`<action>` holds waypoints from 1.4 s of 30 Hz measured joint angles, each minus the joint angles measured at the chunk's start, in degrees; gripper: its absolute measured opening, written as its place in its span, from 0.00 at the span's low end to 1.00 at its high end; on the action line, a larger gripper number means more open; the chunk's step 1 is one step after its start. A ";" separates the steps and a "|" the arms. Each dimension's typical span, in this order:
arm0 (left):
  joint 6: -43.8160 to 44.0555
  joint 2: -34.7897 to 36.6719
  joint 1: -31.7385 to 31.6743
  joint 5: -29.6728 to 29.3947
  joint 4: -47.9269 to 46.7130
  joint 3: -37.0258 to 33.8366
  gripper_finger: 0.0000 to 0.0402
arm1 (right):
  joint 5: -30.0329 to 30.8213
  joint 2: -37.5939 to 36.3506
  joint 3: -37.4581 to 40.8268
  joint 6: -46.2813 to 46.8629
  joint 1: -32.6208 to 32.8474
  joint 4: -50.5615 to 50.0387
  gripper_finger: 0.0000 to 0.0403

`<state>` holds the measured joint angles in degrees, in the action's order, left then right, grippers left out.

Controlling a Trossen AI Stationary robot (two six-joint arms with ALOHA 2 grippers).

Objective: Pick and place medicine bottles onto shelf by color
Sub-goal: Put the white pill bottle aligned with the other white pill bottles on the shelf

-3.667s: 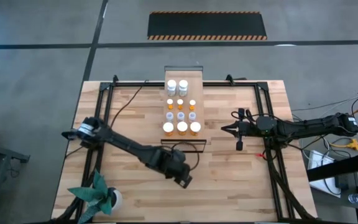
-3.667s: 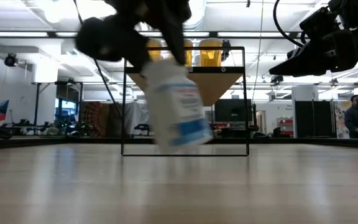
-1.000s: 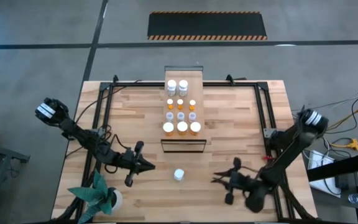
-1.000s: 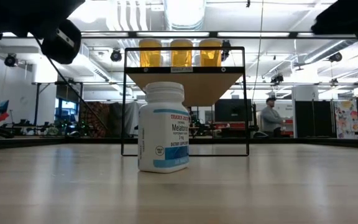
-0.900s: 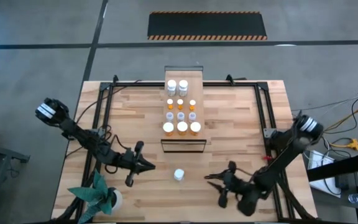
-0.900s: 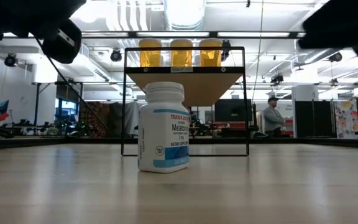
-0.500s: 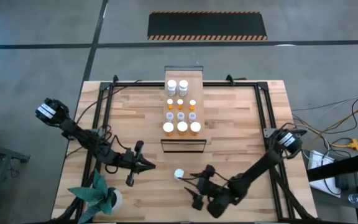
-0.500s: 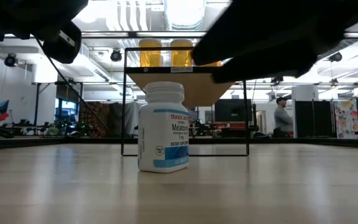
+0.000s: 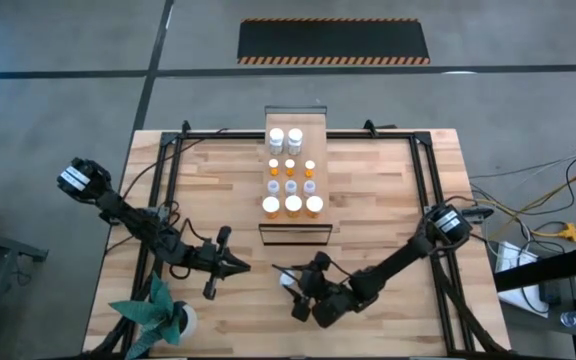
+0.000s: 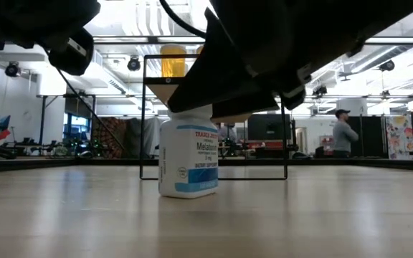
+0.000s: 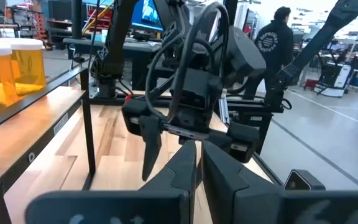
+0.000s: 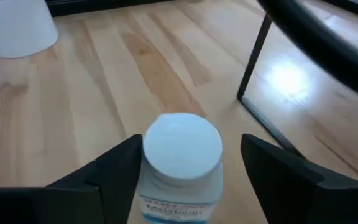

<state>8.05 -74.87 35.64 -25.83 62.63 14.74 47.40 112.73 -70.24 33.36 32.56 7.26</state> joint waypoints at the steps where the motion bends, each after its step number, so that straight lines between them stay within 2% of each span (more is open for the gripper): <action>1: 0.00 0.00 0.00 0.01 -0.19 0.00 0.02 | -0.58 0.00 0.02 -0.47 -0.19 0.46 0.64; 6: -1.00 0.00 0.00 0.01 -0.22 0.00 0.02 | -5.55 0.00 0.33 -1.98 -2.00 1.54 0.51; 10: -1.39 0.00 0.00 0.01 -0.19 0.00 0.02 | -6.92 0.00 1.06 -4.54 -3.17 3.64 0.42; 16: -1.39 0.11 0.00 0.01 -0.12 0.00 0.02 | -11.27 -3.14 1.25 -14.09 -3.02 4.93 0.41; 21: -2.16 0.86 0.00 -0.03 -0.13 0.00 0.02 | -17.64 -13.88 1.19 -25.49 -3.38 -0.49 0.44; 27: -5.26 3.17 -0.04 -0.47 -0.13 0.02 0.02 | -23.62 -35.60 1.11 -38.72 -7.41 -14.89 0.43; 31: -5.95 5.53 -0.71 -1.34 -0.15 0.02 0.02 | -30.55 -49.12 1.09 -44.60 -17.38 -24.98 0.43; 34: -5.98 6.95 -2.01 -1.52 -0.08 0.00 0.02 | -39.88 -55.06 1.09 -49.00 -30.30 -29.36 0.43; 38: -5.83 7.85 -5.04 -1.52 -0.15 0.00 0.02 | -62.22 -55.73 1.09 -54.94 -50.47 -29.98 0.43; 42: -5.48 8.00 -8.89 -1.50 -0.17 0.00 0.02 | -85.24 -49.69 1.13 -59.00 -68.15 -29.99 0.43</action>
<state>2.57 -66.87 26.74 -27.33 62.46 14.74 -37.84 63.03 -69.11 -25.64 -35.59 -22.73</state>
